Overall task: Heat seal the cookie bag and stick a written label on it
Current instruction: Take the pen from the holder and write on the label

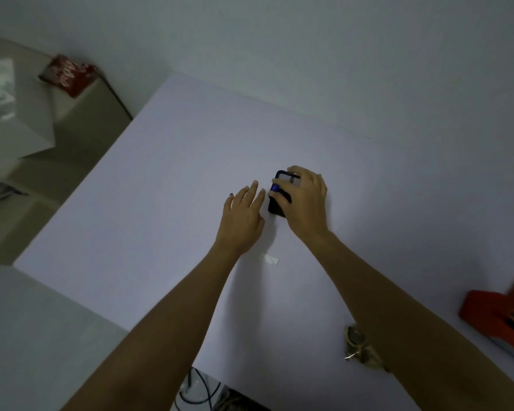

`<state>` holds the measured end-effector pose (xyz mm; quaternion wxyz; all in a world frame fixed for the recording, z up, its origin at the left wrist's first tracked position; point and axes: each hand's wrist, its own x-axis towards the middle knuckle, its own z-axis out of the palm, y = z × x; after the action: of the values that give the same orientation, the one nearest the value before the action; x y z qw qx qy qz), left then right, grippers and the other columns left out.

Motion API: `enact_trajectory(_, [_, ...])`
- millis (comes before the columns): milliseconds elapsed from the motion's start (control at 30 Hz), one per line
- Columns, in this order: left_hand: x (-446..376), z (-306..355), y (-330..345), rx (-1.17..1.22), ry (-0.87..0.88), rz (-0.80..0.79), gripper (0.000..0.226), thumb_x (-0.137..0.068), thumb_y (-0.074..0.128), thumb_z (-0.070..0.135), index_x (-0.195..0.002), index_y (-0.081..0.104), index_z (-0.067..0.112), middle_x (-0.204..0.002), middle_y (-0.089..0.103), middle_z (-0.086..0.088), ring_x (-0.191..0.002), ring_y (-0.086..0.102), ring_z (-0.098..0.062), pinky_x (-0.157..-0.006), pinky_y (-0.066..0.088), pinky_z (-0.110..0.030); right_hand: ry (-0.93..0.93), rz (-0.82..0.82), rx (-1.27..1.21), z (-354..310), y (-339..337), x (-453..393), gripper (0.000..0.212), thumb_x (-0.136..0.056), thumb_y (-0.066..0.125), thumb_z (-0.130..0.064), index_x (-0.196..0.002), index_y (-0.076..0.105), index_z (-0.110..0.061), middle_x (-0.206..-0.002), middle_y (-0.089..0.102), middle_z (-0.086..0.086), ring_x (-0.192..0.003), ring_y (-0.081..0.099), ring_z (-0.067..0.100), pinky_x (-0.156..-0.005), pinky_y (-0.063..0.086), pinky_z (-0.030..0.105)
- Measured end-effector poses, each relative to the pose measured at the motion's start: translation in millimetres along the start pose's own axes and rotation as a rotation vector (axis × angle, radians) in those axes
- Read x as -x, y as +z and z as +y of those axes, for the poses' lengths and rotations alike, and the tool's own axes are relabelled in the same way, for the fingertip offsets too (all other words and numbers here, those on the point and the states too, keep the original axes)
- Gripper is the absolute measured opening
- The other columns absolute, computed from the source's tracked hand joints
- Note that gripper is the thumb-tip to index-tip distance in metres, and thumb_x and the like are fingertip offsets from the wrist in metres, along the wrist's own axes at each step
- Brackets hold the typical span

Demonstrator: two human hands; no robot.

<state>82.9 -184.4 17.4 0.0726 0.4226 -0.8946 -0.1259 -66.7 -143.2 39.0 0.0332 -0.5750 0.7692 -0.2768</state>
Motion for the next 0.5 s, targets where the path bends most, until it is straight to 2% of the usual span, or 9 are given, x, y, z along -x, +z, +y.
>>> enact_trajectory(100, [-6,9,-29,0.116,-0.039,0.091,0.049,-0.096,0.048,0.019,-0.143,0.037,0.009,-0.152,0.032,-0.014,-0.136,0.036,-0.031,-0.111,0.031,-0.047,0.099,0.112,-0.209,-27,-46,-11,0.025,-0.087,0.066,-0.033,-0.106,0.072,-0.017,-0.096,0.064,0.005,-0.091,0.054,0.021,-0.083,0.043,0.036])
enact_trajectory(167, [-8,19,-58,0.214,-0.013,0.177,0.047,-0.097,0.05,0.021,-0.141,0.041,0.009,-0.147,0.041,-0.013,-0.132,0.042,-0.029,-0.108,0.034,-0.042,0.262,0.177,-0.452,-45,-88,-17,0.022,-0.089,0.064,-0.034,-0.099,0.072,-0.016,-0.084,0.064,-0.001,-0.08,0.055,0.014,-0.071,0.046,0.028])
enact_trajectory(233, [-11,30,-85,0.319,0.006,0.209,0.043,-0.097,0.052,0.025,-0.137,0.046,0.012,-0.138,0.053,-0.008,-0.124,0.051,-0.023,-0.104,0.038,-0.034,0.455,0.199,-0.713,-56,-120,-22,0.02,-0.091,0.062,-0.036,-0.089,0.069,-0.017,-0.077,0.066,-0.004,-0.071,0.057,0.01,-0.065,0.045,0.019])
enact_trajectory(300, [-9,44,-119,0.38,0.029,0.218,0.032,-0.096,0.053,0.028,-0.124,0.057,0.014,-0.116,0.065,-0.004,-0.103,0.061,-0.018,-0.092,0.048,-0.029,0.556,0.246,-0.891,-65,-151,-21,0.023,-0.091,0.061,-0.039,-0.082,0.067,-0.019,-0.075,0.068,-0.006,-0.07,0.058,0.009,-0.07,0.047,0.022])
enact_trajectory(367, [-6,59,-147,0.38,0.07,0.233,0.022,-0.094,0.055,0.03,-0.107,0.063,0.014,-0.095,0.065,-0.002,-0.082,0.06,-0.014,-0.078,0.053,-0.033,0.631,0.278,-0.998,-72,-173,-17,0.024,-0.091,0.06,-0.04,-0.082,0.066,-0.018,-0.075,0.067,-0.007,-0.068,0.054,0.009,-0.07,0.048,0.025])
enact_trajectory(433, [3,71,-166,0.362,0.119,0.271,0.02,-0.093,0.057,0.029,-0.101,0.065,0.012,-0.088,0.063,-0.002,-0.076,0.058,-0.015,-0.072,0.052,-0.035,0.681,0.29,-1.073,-76,-189,-10,0.024,-0.091,0.061,-0.041,-0.086,0.066,-0.017,-0.073,0.067,-0.006,-0.063,0.05,0.009,-0.062,0.046,0.024])
enact_trajectory(500, [17,84,-179,0.32,0.176,0.291,0.023,-0.094,0.056,0.028,-0.105,0.066,0.011,-0.088,0.064,-0.004,-0.076,0.059,-0.018,-0.07,0.052,-0.033,0.679,0.245,-1.138,-81,-200,2,0.026,-0.088,0.065,-0.041,-0.088,0.064,-0.016,-0.069,0.065,-0.004,-0.053,0.045,0.008,-0.053,0.042,0.023])
